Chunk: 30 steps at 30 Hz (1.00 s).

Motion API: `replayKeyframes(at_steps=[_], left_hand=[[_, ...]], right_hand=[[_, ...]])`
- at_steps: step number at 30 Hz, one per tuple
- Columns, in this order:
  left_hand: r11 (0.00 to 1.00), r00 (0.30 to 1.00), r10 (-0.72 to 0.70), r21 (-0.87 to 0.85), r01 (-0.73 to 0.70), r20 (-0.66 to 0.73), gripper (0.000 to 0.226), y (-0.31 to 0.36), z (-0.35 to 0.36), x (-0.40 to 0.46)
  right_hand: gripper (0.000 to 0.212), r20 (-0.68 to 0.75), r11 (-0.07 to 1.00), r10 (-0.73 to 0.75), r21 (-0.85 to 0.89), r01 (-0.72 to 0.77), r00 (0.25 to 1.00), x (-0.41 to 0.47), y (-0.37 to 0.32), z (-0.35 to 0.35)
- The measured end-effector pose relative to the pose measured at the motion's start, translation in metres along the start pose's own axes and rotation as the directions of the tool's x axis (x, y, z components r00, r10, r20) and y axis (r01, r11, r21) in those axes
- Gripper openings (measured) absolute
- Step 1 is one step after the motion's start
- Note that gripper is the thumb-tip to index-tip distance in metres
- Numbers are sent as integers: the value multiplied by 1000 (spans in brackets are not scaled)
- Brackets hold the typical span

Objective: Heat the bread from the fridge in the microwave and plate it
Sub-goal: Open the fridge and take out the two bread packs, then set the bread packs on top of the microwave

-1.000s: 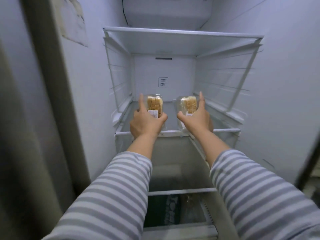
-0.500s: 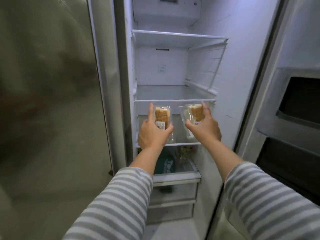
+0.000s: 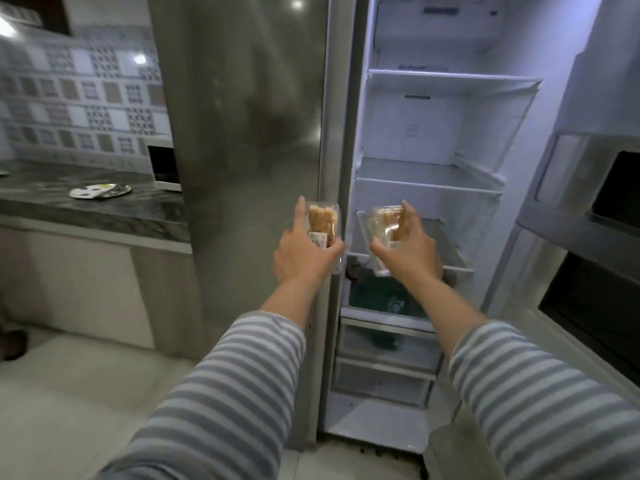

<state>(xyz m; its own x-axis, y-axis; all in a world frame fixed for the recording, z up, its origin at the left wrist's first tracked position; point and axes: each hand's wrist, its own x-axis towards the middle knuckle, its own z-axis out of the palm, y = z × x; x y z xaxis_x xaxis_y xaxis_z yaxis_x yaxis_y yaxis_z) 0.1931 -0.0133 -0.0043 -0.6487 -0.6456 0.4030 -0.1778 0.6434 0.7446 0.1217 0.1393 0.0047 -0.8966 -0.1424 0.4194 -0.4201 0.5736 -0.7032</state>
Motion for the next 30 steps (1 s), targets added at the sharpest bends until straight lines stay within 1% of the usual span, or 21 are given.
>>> replayKeyframes(at_steps=[6, 10, 14, 18, 20, 24, 28, 30], left_hand=[[981, 977, -143, 105, 160, -157, 94, -52, -95, -17], [962, 948, -180, 153, 224, -261, 91, -95, -156, -8], [945, 924, -179, 201, 257, -339, 91, -149, -206, 14], [947, 915, -192, 176, 268, -355, 93, -213, -244, 58], [942, 913, -207, 181, 283, -352, 93, -243, -261, 87], [925, 915, -224, 223, 308, -337, 92, -295, -286, 150], [934, 930, -192, 233, 271, -312, 90, -337, -298, 213], [937, 935, -191, 229, 264, -297, 92, -356, -298, 245]], right_hand=[[85, 159, 993, -107, 70, 97, 981, -45, -73, 48], [86, 226, 974, -191, 162, 157, 955, -61, -123, 97], [84, 268, 958, -254, 200, 204, 929, -69, -174, 159], [85, 284, 930, -294, 307, 204, 913, -65, -224, 239], [85, 299, 923, -289, 340, 181, 910, -57, -250, 281], [85, 300, 928, -275, 333, 170, 913, -35, -294, 355], [84, 307, 944, -224, 303, 129, 925, -11, -321, 417], [85, 282, 946, -216, 297, 129, 935, 5, -330, 448]])
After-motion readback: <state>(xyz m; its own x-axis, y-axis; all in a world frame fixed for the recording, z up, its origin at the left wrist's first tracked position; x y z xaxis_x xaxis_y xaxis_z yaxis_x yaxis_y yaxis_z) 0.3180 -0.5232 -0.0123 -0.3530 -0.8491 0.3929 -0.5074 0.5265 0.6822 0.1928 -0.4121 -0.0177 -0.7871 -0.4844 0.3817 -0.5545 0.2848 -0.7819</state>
